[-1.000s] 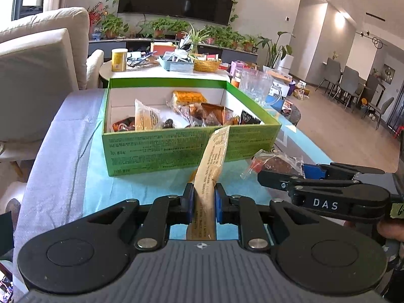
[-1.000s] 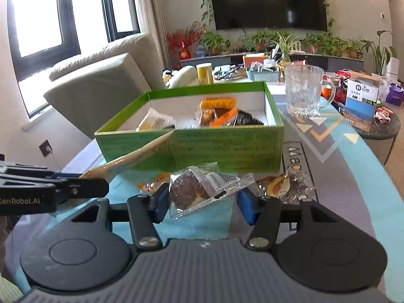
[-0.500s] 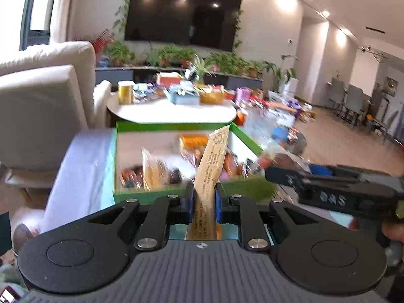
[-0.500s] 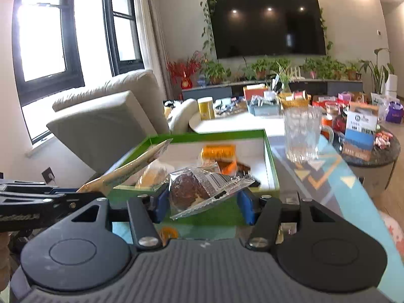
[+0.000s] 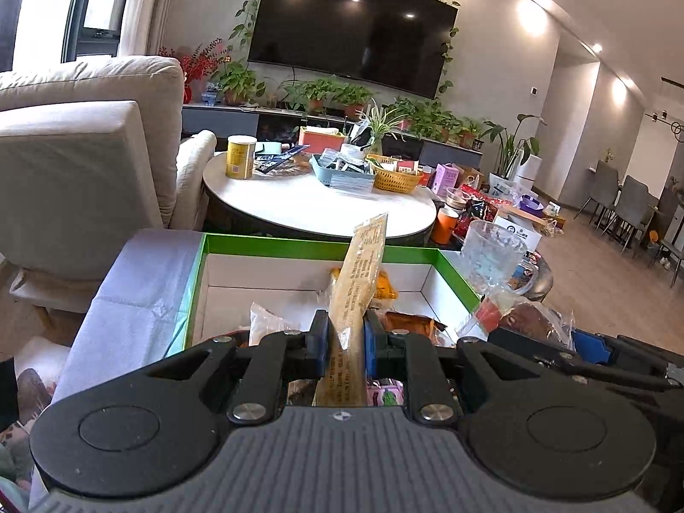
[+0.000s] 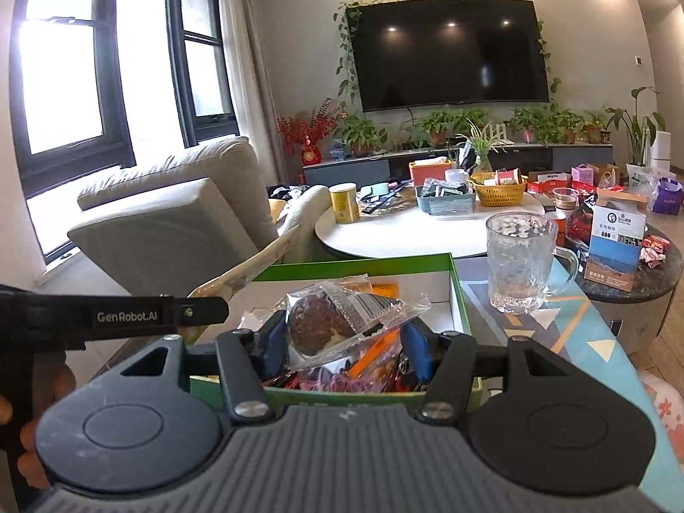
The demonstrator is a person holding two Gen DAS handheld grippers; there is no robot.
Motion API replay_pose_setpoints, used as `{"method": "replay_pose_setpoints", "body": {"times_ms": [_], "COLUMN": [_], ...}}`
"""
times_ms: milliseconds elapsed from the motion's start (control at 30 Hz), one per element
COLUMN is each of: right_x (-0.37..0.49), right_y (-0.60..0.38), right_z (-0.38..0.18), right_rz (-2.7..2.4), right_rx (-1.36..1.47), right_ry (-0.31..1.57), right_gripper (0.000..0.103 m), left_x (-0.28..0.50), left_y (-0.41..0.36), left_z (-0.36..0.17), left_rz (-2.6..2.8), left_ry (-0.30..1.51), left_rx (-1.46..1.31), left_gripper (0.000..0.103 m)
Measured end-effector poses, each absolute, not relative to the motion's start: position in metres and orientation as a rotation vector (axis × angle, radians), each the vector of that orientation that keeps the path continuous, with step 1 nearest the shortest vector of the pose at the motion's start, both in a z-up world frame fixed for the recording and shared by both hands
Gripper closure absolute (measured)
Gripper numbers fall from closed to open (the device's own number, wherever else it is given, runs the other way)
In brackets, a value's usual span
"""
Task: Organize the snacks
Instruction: 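Carry both bags into the box and open both tools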
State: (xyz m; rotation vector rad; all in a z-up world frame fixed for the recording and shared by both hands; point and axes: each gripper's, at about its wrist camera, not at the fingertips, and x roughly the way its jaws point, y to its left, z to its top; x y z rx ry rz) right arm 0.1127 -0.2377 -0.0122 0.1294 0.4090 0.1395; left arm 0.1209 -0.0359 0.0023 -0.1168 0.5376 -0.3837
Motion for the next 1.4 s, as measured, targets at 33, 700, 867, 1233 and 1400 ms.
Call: {"method": "replay_pose_setpoints", "body": {"times_ms": [33,700,867,1233,1400], "right_x": [0.117,0.147,0.148,0.15,0.154], "right_y": [-0.238,-0.23,-0.23,-0.229,-0.227], "right_z": [-0.014,-0.026,-0.026,-0.028,-0.03], "right_rz": [0.136,0.119,0.118,0.11,0.098], "right_rx": [0.132,0.139,0.142,0.158,0.169], "right_ry": [0.414,0.476,0.478,0.484,0.488], "right_gripper": [0.043,0.043,0.043,0.043,0.042], "left_x": [0.123,0.168,0.17,0.154,0.145], "left_y": [-0.036,-0.044,-0.045,-0.033,-0.029], "left_z": [0.002,-0.024,-0.031,-0.024,-0.024], "left_rz": [-0.383,-0.37,-0.353,-0.339,-0.336], "left_ry": [0.539,0.634,0.67,0.655,0.647], "left_rx": [-0.119,-0.101,-0.105,-0.146,-0.155], "left_gripper": [0.088,0.087,0.082,0.059,0.059]}}
